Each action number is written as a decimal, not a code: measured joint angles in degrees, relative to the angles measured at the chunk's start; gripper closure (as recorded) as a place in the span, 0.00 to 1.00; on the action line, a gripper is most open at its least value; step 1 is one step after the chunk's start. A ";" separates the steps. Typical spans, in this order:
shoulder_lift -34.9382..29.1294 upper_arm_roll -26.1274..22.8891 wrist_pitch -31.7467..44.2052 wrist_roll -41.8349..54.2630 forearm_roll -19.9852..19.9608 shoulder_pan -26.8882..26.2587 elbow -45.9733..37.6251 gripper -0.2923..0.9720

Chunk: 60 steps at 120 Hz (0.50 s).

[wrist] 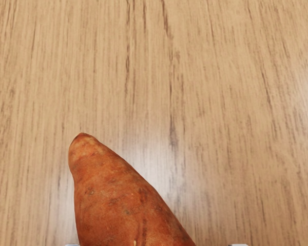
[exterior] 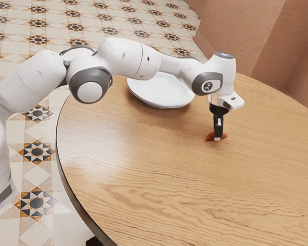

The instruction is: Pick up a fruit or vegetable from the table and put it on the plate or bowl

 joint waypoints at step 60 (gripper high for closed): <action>-0.62 2.06 -0.88 0.72 0.93 0.47 3.99 0.64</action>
